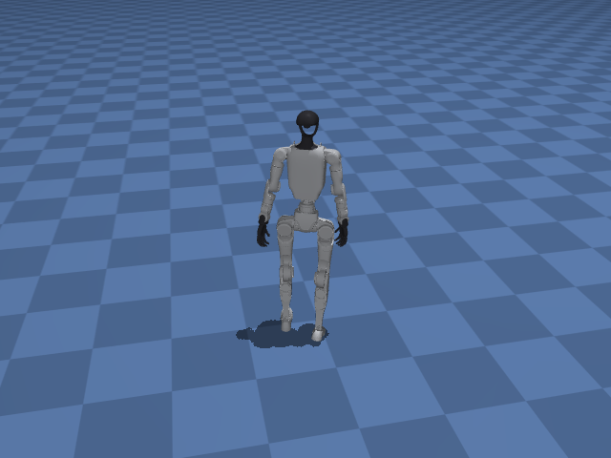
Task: Walk
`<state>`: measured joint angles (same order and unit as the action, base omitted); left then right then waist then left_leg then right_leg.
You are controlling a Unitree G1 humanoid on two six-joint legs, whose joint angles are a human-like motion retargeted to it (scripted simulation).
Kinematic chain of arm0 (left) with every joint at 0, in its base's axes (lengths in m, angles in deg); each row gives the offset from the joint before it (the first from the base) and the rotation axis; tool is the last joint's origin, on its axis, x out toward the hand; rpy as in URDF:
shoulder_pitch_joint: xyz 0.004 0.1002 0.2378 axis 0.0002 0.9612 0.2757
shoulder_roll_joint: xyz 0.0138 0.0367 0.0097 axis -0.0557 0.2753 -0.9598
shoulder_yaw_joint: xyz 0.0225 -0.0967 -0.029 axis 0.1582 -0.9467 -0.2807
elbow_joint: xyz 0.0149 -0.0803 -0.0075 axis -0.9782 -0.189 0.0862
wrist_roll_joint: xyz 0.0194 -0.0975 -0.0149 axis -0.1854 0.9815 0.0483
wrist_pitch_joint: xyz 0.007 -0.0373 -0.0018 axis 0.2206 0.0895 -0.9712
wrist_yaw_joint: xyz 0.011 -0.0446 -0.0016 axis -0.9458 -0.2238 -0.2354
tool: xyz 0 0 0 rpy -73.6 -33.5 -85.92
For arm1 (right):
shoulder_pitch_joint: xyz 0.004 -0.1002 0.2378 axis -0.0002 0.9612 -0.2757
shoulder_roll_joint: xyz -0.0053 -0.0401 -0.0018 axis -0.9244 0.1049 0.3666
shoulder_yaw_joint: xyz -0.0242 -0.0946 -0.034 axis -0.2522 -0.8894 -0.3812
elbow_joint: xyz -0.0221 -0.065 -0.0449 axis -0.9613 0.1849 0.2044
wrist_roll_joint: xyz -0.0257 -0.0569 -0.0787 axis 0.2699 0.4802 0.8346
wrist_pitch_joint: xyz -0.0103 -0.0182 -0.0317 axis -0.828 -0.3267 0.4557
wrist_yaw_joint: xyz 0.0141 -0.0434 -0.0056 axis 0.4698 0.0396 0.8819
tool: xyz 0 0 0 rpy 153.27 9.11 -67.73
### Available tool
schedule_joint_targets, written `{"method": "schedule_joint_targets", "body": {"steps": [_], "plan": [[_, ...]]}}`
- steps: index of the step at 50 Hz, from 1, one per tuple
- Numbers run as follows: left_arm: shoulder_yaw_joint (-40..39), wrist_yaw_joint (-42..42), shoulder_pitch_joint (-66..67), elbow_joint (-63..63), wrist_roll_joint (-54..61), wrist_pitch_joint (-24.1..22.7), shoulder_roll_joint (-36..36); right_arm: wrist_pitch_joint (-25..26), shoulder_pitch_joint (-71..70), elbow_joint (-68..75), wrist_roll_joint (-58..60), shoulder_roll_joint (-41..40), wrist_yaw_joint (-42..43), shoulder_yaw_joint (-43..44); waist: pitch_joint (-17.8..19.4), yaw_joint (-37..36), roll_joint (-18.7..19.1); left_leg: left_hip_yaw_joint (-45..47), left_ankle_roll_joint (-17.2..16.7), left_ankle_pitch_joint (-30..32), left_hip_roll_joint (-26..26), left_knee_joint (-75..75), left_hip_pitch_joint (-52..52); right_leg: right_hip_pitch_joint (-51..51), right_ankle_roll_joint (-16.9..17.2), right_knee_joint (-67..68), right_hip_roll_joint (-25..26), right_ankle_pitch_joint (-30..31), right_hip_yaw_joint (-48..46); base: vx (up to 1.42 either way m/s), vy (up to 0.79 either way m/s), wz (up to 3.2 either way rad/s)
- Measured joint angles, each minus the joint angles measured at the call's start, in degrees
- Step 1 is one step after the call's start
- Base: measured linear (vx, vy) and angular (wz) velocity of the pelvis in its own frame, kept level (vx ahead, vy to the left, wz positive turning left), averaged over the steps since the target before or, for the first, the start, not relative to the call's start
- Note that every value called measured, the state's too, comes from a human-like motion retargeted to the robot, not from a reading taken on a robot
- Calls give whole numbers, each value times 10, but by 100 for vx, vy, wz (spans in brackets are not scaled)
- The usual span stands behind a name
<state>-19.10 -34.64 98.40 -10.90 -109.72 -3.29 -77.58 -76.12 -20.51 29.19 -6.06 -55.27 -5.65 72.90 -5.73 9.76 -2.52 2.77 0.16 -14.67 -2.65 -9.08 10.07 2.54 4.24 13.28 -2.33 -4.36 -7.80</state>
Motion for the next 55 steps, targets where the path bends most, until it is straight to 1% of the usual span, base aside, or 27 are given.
{"method": "schedule_joint_targets", "body": {"steps": [2,5,6,7,9,14,15,19,20,23,25,27,30,32,33,35,38,41,42,43,44,45,48,51,52,53,55], "plan": [[-4,-15,-25,-23,-2,9,-4,2,3,0,6,8,-2,-2,-2,-15,15,27,-3,-2,25,7,0,41,28,76,13,22,10,11,18,-135],[8,-12,-63,-43,-6,17,-13,6,9,7,11,17,-5,-1,1,4,49,37,-11,1,63,15,-2,105,6,166,8,-11,-61,23,14,-54],[13,-8,-76,-43,-13,19,-15,8,13,9,13,20,-6,2,2,5,53,48,-10,2,69,22,-8,121,8,169,-1,-22,-76,19,10,-54],[18,-6,-89,-41,-20,20,-16,9,16,12,14,23,-8,5,3,6,56,57,-9,2,73,28,-14,139,14,169,-8,-31,-86,9,7,-66],[29,-6,-116,-31,-32,14,-14,11,22,17,12,31,-7,13,7,9,53,69,-4,2,71,37,-29,174,41,143,-18,-37,-78,22,9,-48],[59,5,-198,-14,-27,-4,-14,19,38,20,9,46,-11,31,23,36,42,82,-3,-14,54,53,-76,226,101,14,-49,-50,-43,36,5,-9],[61,10,-216,-13,-29,-6,-15,21,41,19,8,46,-13,34,26,38,40,85,-9,-18,59,53,-85,232,108,-17,-48,-52,-37,39,-24,-27],[77,32,-274,10,-37,-21,-11,25,37,19,5,50,-14,47,29,28,33,113,-66,-31,86,45,-117,266,108,-85,-16,-39,-40,50,-35,-35],[83,35,-284,18,-37,-27,-6,26,37,20,6,51,-14,51,26,26,34,121,-79,-34,88,41,-123,270,108,-93,-16,-39,-50,64,-3,-16],[103,39,-297,38,-32,-48,8,27,40,23,5,49,-11,56,15,32,45,104,-101,-35,72,20,-145,246,108,-95,-40,5,-89,73,24,28],[108,43,-294,51,-36,-61,14,26,39,26,3,45,-8,54,8,42,50,82,-128,-4,63,6,-163,226,108,-94,-48,27,-104,94,15,73],[108,47,-279,60,-45,-63,23,27,34,32,3,41,-7,50,-4,56,52,60,-141,67,34,-1,-181,219,106,-74,-55,48,-64,93,23,89],[101,39,-253,63,-48,-61,36,27,5,39,6,28,-2,56,-11,67,48,78,-152,239,-9,-72,-155,224,92,-38,-96,48,-53,77,24,87],[89,37,-240,47,-42,-51,33,18,-24,39,0,15,4,46,-5,65,23,157,-152,333,-33,-180,-110,207,82,-33,-135,40,-58,46,31,59],[81,38,-232,38,-41,-44,29,13,-39,40,-5,7,4,39,-5,62,8,211,-152,355,-20,-246,-82,196,75,-35,-155,38,-79,60,-1,26],[63,41,-208,23,-45,-32,25,6,-62,36,-8,-9,4,23,-5,47,-15,250,-152,390,26,-367,-30,165,48,-49,-146,23,-85,90,-38,-23],[31,41,-167,15,-42,-24,19,2,-103,20,9,-25,7,6,9,43,-16,165,-152,244,-25,-462,71,124,42,-62,-137,10,-87,60,8,4],[6,37,-123,7,-25,-21,16,-6,-136,-2,15,-33,14,-8,27,18,-17,112,-152,167,-71,-444,136,78,30,-77,-110,-5,-77,81,0,-41],[-2,34,-107,4,-20,-20,16,-10,-142,-9,13,-36,17,-12,29,5,-20,95,-152,150,-68,-417,148,61,18,-84,-95,-14,-77,70,-60,-90],[-11,32,-88,1,-16,-19,16,-14,-145,-17,10,-40,19,-17,30,-8,-23,80,-152,137,-42,-381,153,41,-3,-93,-72,-24,-83,72,-66,-86],[-18,31,-72,-1,-13,-18,14,-18,-149,-24,6,-44,19,-20,33,-20,-23,75,-132,128,-14,-346,161,24,-20,-99,-51,-33,-85,78,-56,-80],[-26,30,-57,-2,-9,-17,11,-22,-155,-31,2,-47,19,-23,38,-32,-21,76,-102,121,15,-312,171,10,-34,-103,-32,-41,-86,78,-21,-60],[-40,30,-22,-4,-6,-16,3,-26,-172,-43,3,-46,18,-21,45,-55,-21,62,21,98,28,-160,193,-24,-53,-105,-15,-63,-83,68,5,-27],[-51,29,5,-8,-12,-20,-3,-25,-181,-45,9,-41,17,-19,44,-54,-19,36,113,130,26,18,196,-52,-72,-103,-1,-84,-85,77,12,16],[-55,29,12,-10,-14,-22,-5,-24,-182,-44,10,-40,16,-20,40,-50,-20,41,135,143,27,72,195,-59,-77,-102,3,-88,-87,64,5,33],[-59,29,20,-13,-15,-22,-6,-23,-179,-42,10,-39,15,-22,33,-46,-23,56,145,143,31,109,195,-64,-83,-100,6,-88,-87,81,6,7],[-68,34,35,-18,-18,-22,-10,-20,-169,-36,14,-37,11,-25,21,-50,-27,108,148,145,40,120,191,-77,-87,-91,14,-78,-75,99,13,-36]]}}
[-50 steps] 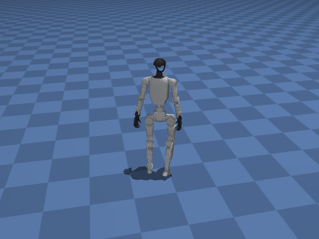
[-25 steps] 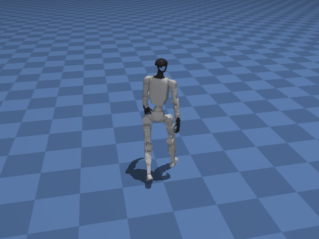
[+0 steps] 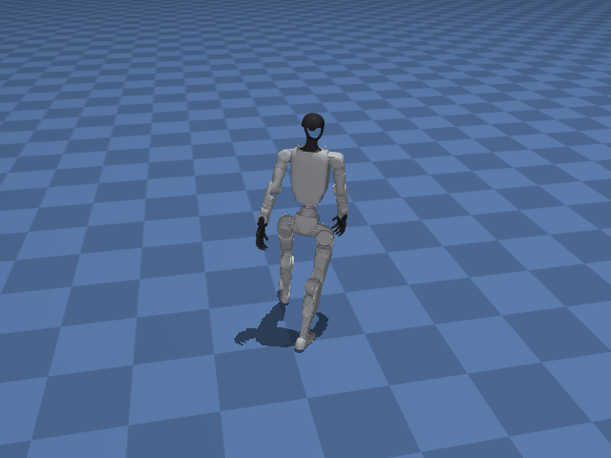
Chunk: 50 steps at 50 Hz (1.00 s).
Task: Walk
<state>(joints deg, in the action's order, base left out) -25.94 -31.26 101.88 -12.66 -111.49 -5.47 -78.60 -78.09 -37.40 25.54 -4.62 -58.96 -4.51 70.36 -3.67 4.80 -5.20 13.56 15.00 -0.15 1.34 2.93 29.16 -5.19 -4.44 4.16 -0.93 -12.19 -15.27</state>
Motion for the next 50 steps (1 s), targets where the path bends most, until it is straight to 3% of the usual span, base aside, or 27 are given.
{"method": "schedule_joint_targets", "body": {"steps": [4,5,8,10,12,15,16,21,23,28,32,34,35,37,39,41,42,45,48,50], "plan": [[-1,4,1,-7,-3,8,-4,7,47,-1,16,13,5,5,-25,0,3,-27,-6,16,-24,-55,-7,-14,-1,46,22,88,21,94,26,-27],[2,4,-3,-9,-3,10,-4,10,64,-3,18,18,8,6,-33,3,4,-72,-12,23,-32,-62,-4,-13,0,63,30,132,24,107,24,-21],[25,4,-40,-11,5,11,-2,11,114,2,4,40,11,14,-28,-1,17,-86,-41,-17,-12,-99,-26,11,31,172,52,331,32,82,18,-19],[44,3,-78,-7,13,8,3,12,132,11,-9,55,5,20,-15,17,51,-80,-55,-43,20,-105,-57,69,35,290,61,371,4,71,18,28],[61,5,-117,3,19,4,8,20,145,19,-9,68,-1,26,-16,24,77,-49,-70,-62,53,-111,-76,137,40,387,57,311,5,75,19,-28],[89,10,-176,22,22,-4,10,30,168,31,-2,80,-5,45,-19,23,84,-53,-80,-89,47,-103,-106,216,45,440,22,239,-7,75,19,-52],[95,10,-194,31,18,-7,9,31,174,36,-6,82,-8,52,-13,29,87,-45,-86,-90,50,-98,-122,240,63,435,20,219,1,60,15,-6],[121,5,-280,73,23,-28,7,40,196,60,-13,94,-12,75,1,62,77,-5,-127,-108,35,-68,-214,310,174,278,-31,157,27,71,12,17],[122,12,-307,87,35,-38,0,44,196,66,-10,92,-13,78,2,64,62,19,-156,-117,39,-63,-245,322,193,155,-38,163,9,65,-34,-37],[125,36,-349,105,58,-58,-8,50,185,77,0,87,-14,81,9,66,40,26,-235,-141,44,-85,-310,351,194,-47,-34,89,-15,73,-37,-27],[140,58,-344,106,50,-63,-7,49,183,76,9,76,-12,77,-3,76,52,3,-288,-104,24,-121,-349,320,194,-49,-43,113,-38,101,24,31],[148,70,-326,103,33,-60,1,48,182,75,12,70,-10,75,-15,94,54,-22,-300,-34,-12,-155,-350,313,194,-42,-70,157,-37,110,41,136],[153,77,-316,101,23,-57,7,48,181,74,12,67,-9,74,-25,104,51,-28,-300,17,-39,-170,-351,314,194,-35,-81,178,10,103,53,139],[158,82,-295,95,6,-49,18,44,160,72,11,62,-9,76,-23,99,37,9,-300,146,-86,-254,-318,303,194,-5,-142,171,-18,71,56,121],[158,79,-276,83,-5,-41,20,39,130,67,8,53,-6,68,-5,108,19,70,-300,215,-80,-391,-267,273,192,15,-182,156,-16,82,25,100],[150,77,-249,66,-13,-31,20,34,103,61,8,41,-1,51,-6,92,-1,102,-300,250,-45,-507,-211,237,178,6,-180,133,-27,90,-38,-30],[145,76,-232,60,-17,-26,21,32,91,57,10,35,1,44,-9,84,-5,90,-300,248,-39,-543,-186,221,167,-1,-169,124,-37,87,-45,-41],[121,73,-174,53,-28,-18,24,26,51,38,21,19,5,32,-8,89,-1,48,-300,132,-41,-568,-128,179,151,-16,-146,107,-67,76,-15,30],[101,65,-115,47,-19,-16,25,12,19,13,15,9,15,13,14,53,-10,-2,-300,79,-72,-521,-76,127,132,-30,-111,84,-65,79,-16,-73],[92,64,-75,44,-15,-14,20,1,3,-4,5,2,18,4,26,20,-7,-27,-280,44,-52,-462,-54,96,108,-33,-74,63,-61,83,-21,-110]]}}
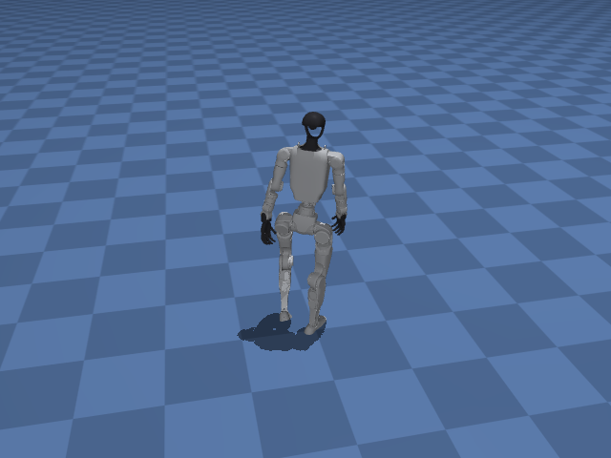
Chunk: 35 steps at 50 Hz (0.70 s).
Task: Walk
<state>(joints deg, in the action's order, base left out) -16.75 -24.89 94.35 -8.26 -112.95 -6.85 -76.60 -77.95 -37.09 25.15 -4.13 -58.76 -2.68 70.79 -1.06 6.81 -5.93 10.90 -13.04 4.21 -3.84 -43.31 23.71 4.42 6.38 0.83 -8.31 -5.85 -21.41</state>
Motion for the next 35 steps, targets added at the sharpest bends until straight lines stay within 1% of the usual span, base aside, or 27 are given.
{"method": "schedule_joint_targets", "body": {"steps": [3,7,8,9,10,12,14,15,17,18,20,21,22,23,25,27,30,33,34,35], "plan": [[-14,5,51,-6,-7,7,-7,-7,-20,-18,-4,-2,-2,-3,3,-28,2,-22,117,-21,13,145,28,-33,-27,1,25,-31,11,78,2,-43],[-26,8,93,-27,-19,26,-24,-9,-31,-28,1,2,-4,3,3,-29,11,-72,251,-29,18,374,35,-75,-64,9,57,-74,7,77,2,29],[-32,6,98,-33,-22,31,-32,-9,-32,-28,-1,3,-5,4,-4,-24,12,-78,273,-25,28,432,39,-76,-80,11,73,-84,2,87,-17,40],[-38,5,106,-38,-24,34,-36,-8,-29,-26,-1,4,-7,3,-11,-24,10,-60,280,-26,36,464,39,-80,-89,15,80,-91,6,97,-10,15],[-44,4,114,-42,-25,38,-38,-6,-25,-23,-1,5,-8,1,-17,-25,7,-29,280,-30,42,483,39,-85,-93,20,81,-96,14,91,11,-32],[-54,5,125,-49,-21,44,-39,-2,-8,-18,4,10,-13,-2,-24,-35,7,1,280,-29,35,457,29,-101,-91,37,83,-83,36,90,32,-68],[-58,3,126,-55,-11,50,-37,2,16,-13,7,16,-17,-4,-31,-45,9,-4,273,-30,21,413,25,-116,-78,59,85,-42,53,108,41,-74],[-59,0,124,-58,-6,53,-38,5,30,-10,9,18,-18,-4,-38,-48,10,-23,266,-20,15,403,28,-119,-76,70,91,-10,56,96,22,-71],[-64,-6,107,-63,6,57,-33,9,62,-1,9,22,-20,-3,-47,-47,14,-31,240,-49,30,361,26,-116,-71,120,98,95,57,79,14,-67],[-62,-9,94,-64,15,56,-30,11,76,7,8,25,-19,0,-44,-46,17,-54,231,-65,29,349,22,-108,-61,155,104,164,73,82,18,-37],[-44,-9,58,-62,37,49,-27,13,99,25,2,34,-20,9,-33,-24,43,-78,217,-94,40,343,-6,-68,-40,259,133,252,73,87,22,16],[-33,-9,37,-58,44,46,-26,14,108,33,-3,40,-22,14,-34,-16,62,-57,208,-105,64,338,-17,-41,-25,311,127,244,55,74,19,16],[-23,-8,15,-54,49,43,-26,16,117,41,-7,45,-24,18,-36,-11,78,-43,199,-116,84,335,-27,-13,-19,360,123,224,44,75,19,-29],[-15,-8,-7,-48,49,39,-26,18,128,46,-9,50,-27,24,-41,-14,89,-41,193,-128,95,333,-33,20,-31,401,121,179,46,79,19,-53],[2,-6,-57,-30,44,31,-29,23,149,52,-9,59,-34,40,-44,-16,96,-49,183,-148,97,335,-47,82,-53,451,111,118,50,68,16,-50],[19,-1,-106,-5,41,18,-33,25,166,58,-12,69,-36,53,-34,-9,97,-31,172,-154,104,342,-76,129,-32,446,115,72,61,65,15,2],[38,-1,-173,33,50,-8,-35,32,185,67,-13,85,-39,65,-24,8,97,-39,163,-165,92,366,-124,179,16,381,75,29,62,73,12,27],[49,-8,-224,65,82,-35,-34,40,197,70,-2,97,-41,70,-16,30,76,-24,140,-181,72,379,-179,199,79,236,27,23,77,69,1,15],[51,-11,-239,73,97,-45,-37,42,196,71,0,98,-42,70,-12,31,68,-16,124,-186,74,380,-196,206,86,177,33,26,85,59,-37,-29],[53,-13,-253,81,113,-56,-41,44,193,73,1,98,-44,69,-8,28,59,-6,104,-191,83,379,-211,214,86,117,48,31,95,73,-62,-44]]}}
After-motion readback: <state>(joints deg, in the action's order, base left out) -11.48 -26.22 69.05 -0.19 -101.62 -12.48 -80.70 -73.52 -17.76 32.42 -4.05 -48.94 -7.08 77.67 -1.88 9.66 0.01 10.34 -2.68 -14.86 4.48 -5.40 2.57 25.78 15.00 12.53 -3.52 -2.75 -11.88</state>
